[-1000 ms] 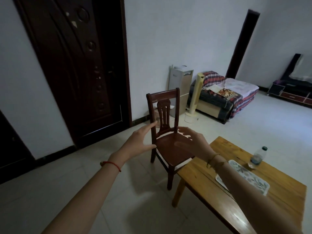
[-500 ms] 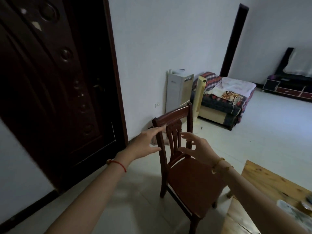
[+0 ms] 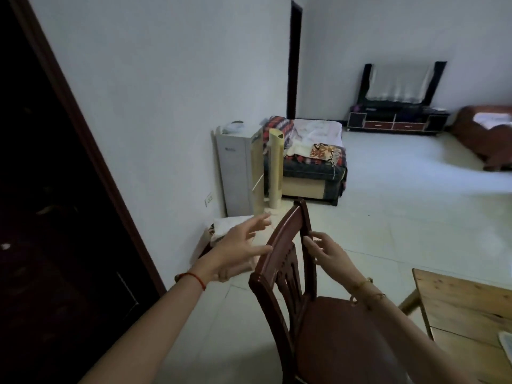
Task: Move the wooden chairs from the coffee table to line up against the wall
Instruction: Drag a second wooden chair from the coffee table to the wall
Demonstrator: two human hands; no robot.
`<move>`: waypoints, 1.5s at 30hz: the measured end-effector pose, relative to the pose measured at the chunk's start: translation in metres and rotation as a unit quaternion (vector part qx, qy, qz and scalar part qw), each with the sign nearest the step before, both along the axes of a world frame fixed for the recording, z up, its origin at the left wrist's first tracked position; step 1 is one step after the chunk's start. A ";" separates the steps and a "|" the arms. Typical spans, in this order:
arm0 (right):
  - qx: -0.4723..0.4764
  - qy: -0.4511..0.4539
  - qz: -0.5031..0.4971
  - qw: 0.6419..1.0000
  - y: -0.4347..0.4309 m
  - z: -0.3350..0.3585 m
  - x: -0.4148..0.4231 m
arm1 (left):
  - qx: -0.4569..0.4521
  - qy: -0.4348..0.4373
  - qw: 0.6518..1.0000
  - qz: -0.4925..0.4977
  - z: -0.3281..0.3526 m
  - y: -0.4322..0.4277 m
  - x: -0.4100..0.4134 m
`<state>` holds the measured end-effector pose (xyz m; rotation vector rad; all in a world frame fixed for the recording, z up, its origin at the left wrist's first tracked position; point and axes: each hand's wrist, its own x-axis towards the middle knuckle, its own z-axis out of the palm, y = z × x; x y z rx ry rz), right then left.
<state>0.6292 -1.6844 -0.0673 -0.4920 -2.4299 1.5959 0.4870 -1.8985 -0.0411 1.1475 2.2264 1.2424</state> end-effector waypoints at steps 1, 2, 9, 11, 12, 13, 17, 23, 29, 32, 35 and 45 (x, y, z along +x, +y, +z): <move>-0.085 0.004 -0.025 0.996 0.000 -0.002 -0.022 | 0.034 -0.065 0.997 -0.004 -0.002 0.008 -0.026; -0.165 0.011 -0.041 0.985 0.000 -0.002 -0.040 | 0.054 -0.115 0.992 -0.012 -0.003 0.015 -0.051; -0.305 0.087 -0.198 0.927 0.016 -0.004 -0.140 | 0.056 -0.220 0.966 -0.121 -0.009 0.070 -0.212; -0.292 0.098 -0.244 0.920 0.024 -0.009 -0.156 | 0.044 -0.221 0.961 -0.161 -0.012 0.094 -0.251; -0.280 0.103 -0.268 0.916 0.028 -0.013 -0.162 | 0.041 -0.220 0.957 -0.184 -0.014 0.107 -0.267; -0.274 0.108 -0.293 0.910 0.030 -0.016 -0.167 | 0.038 -0.222 0.952 -0.206 -0.018 0.121 -0.282; -0.270 0.125 -0.421 0.857 0.024 -0.038 -0.185 | -0.002 -0.235 0.919 -0.315 -0.031 0.179 -0.328; -0.252 0.070 -0.550 0.793 -0.016 -0.066 -0.204 | -0.098 -0.233 0.845 -0.471 -0.060 0.236 -0.334; -0.199 -0.065 -0.598 0.774 -0.051 -0.094 -0.226 | -0.185 -0.161 0.748 -0.617 -0.091 0.279 -0.313; -0.162 -0.140 -0.596 0.774 -0.058 -0.108 -0.238 | -0.223 -0.076 0.700 -0.674 -0.108 0.298 -0.305; -0.174 -0.205 -0.570 0.776 -0.058 -0.115 -0.255 | -0.232 0.079 0.650 -0.720 -0.124 0.316 -0.303; -0.071 -0.415 -0.540 0.729 -0.050 -0.112 -0.283 | -0.103 0.471 0.450 -0.752 -0.142 0.328 -0.280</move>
